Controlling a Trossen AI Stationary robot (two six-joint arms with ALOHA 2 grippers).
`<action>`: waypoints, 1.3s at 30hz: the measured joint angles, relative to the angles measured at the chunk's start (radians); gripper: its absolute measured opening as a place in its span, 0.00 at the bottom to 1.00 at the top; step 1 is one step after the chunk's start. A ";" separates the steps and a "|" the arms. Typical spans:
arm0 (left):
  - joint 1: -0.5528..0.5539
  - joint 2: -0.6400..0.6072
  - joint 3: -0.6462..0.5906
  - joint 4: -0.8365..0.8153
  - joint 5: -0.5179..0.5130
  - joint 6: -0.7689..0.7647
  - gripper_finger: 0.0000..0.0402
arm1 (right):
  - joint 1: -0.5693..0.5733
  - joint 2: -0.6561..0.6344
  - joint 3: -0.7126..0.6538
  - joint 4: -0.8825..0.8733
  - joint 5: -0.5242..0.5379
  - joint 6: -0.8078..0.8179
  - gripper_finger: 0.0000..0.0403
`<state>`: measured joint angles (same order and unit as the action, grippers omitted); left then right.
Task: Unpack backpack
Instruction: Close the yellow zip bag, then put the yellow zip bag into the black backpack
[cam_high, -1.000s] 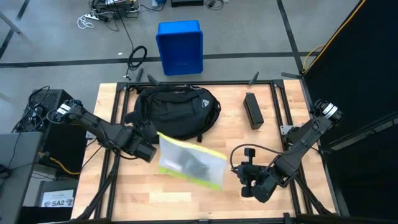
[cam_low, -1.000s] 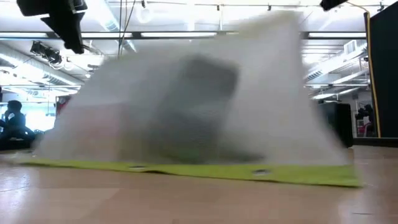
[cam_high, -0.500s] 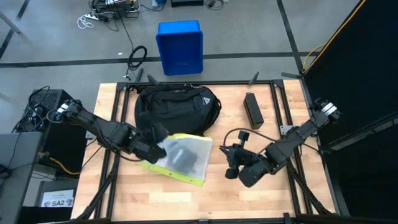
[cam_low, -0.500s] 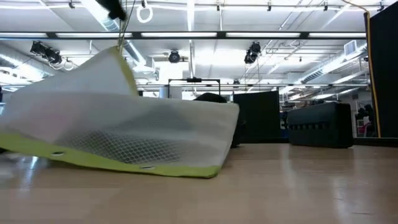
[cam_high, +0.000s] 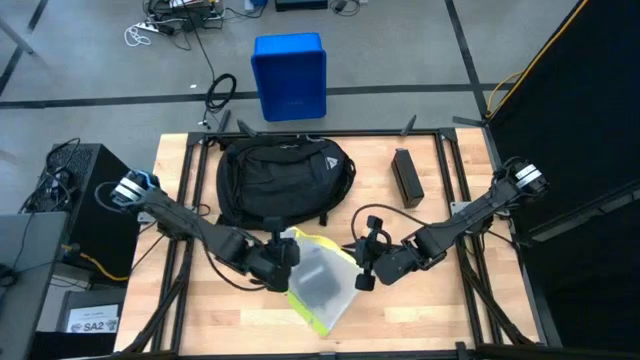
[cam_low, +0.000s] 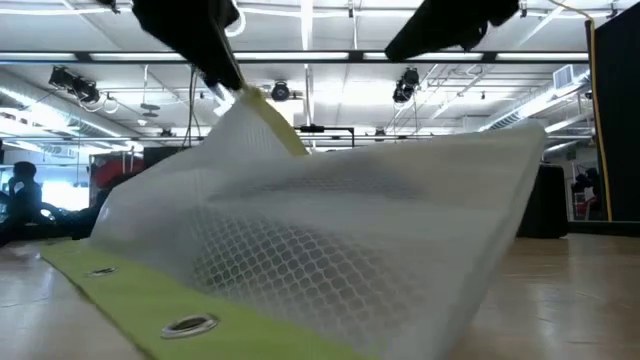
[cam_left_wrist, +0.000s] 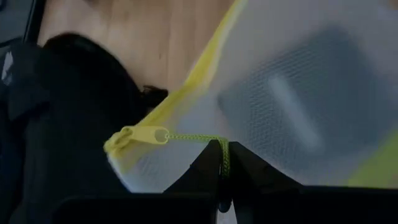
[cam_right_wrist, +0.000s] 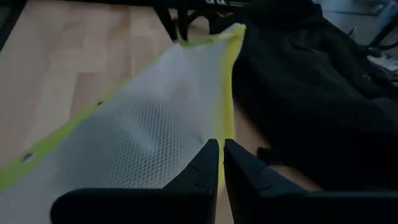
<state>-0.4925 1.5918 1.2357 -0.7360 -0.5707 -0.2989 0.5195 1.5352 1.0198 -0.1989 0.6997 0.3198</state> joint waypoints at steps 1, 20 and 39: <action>0.002 0.018 -0.005 0.016 -0.017 -0.011 0.00 | -0.007 0.000 -0.014 0.026 -0.006 -0.015 0.00; 0.021 0.041 -0.289 0.765 0.097 0.165 0.00 | -0.061 0.000 -0.067 0.202 -0.207 -0.033 0.00; 0.013 -0.025 -0.348 0.999 0.145 0.238 0.41 | -0.092 0.001 -0.129 0.255 -0.259 -0.011 0.00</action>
<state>-0.4797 1.5670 0.8875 0.2635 -0.4258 -0.0610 0.4271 1.5364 0.8909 0.0563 0.4406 0.3086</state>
